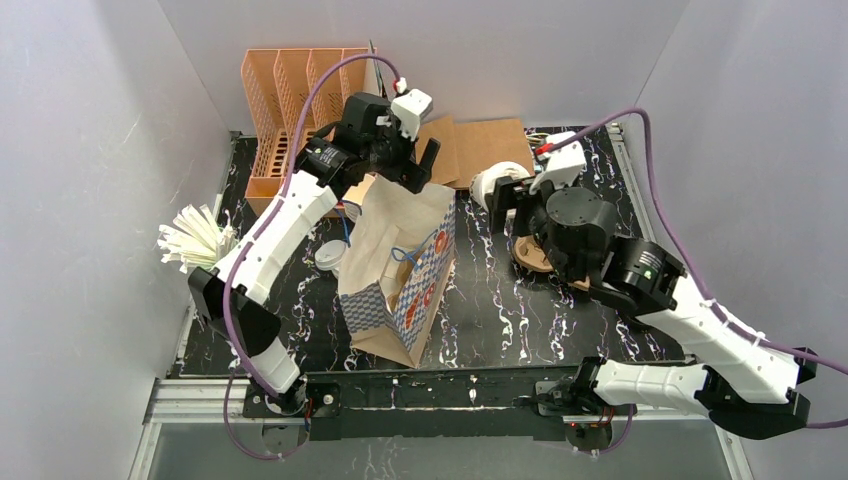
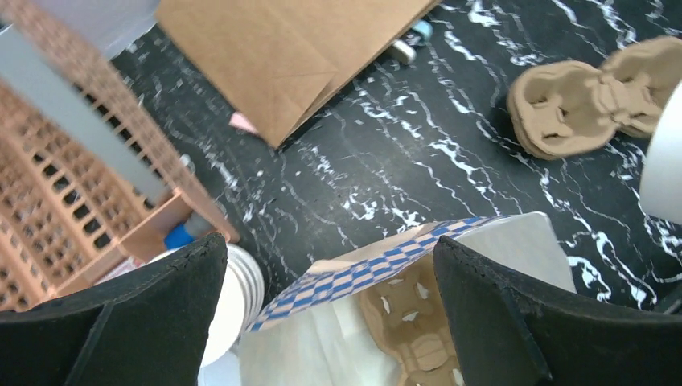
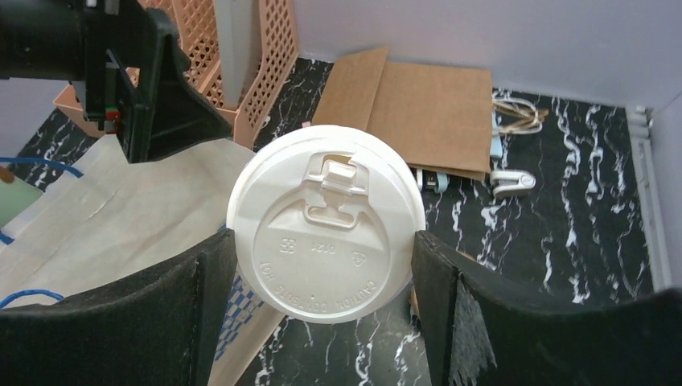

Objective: Pack the takeout coffee

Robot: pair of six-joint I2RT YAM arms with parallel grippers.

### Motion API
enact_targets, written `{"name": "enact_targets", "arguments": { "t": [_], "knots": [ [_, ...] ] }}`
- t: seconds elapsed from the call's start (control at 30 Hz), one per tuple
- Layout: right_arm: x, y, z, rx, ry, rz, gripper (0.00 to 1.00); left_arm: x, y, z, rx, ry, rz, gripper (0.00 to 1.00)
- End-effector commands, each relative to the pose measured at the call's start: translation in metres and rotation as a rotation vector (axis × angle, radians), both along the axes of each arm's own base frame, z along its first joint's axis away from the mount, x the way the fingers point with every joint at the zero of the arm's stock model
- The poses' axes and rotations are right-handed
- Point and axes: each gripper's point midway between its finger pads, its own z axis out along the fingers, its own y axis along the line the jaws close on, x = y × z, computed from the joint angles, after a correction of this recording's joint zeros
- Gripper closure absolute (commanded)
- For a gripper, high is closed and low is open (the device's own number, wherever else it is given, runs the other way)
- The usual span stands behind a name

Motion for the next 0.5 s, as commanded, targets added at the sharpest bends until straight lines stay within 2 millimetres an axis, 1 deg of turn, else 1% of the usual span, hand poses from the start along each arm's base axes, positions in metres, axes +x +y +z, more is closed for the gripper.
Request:
{"name": "enact_targets", "arguments": {
  "t": [0.0, 0.07, 0.1, 0.17, 0.27, 0.3, 0.37, 0.4, 0.47],
  "knots": [
    [-0.012, -0.030, -0.005, 0.144, 0.088, -0.124, 0.45, -0.024, -0.029, 0.037, -0.071, -0.143, -0.307, 0.02],
    [-0.017, -0.041, -0.016, 0.157, 0.130, -0.166, 0.45, -0.045, -0.039, 0.036, -0.080, -0.206, -0.486, 0.02],
    [-0.019, -0.043, -0.021, 0.156, 0.141, -0.164, 0.46, -0.049, -0.040, 0.039, -0.094, -0.236, -0.508, 0.02],
    [-0.024, -0.044, -0.023, 0.163, 0.152, -0.144, 0.47, -0.053, -0.042, 0.041, -0.099, -0.270, -0.540, 0.02],
    [-0.025, -0.043, -0.020, 0.167, 0.146, -0.123, 0.47, -0.063, -0.045, 0.034, -0.061, -0.276, -0.651, 0.03],
    [-0.025, -0.042, -0.019, 0.159, 0.146, -0.119, 0.47, -0.067, -0.044, 0.029, -0.039, -0.269, -0.684, 0.05],
    [-0.024, -0.039, -0.018, 0.143, 0.146, -0.112, 0.47, -0.067, -0.043, 0.021, 0.005, -0.276, -0.721, 0.07],
    [-0.023, -0.037, -0.017, 0.134, 0.147, -0.108, 0.42, -0.065, -0.041, 0.017, 0.023, -0.282, -0.727, 0.07],
    [-0.022, -0.034, -0.016, 0.127, 0.148, -0.100, 0.39, -0.060, -0.038, 0.007, 0.069, -0.290, -0.728, 0.09]
  ]
}}
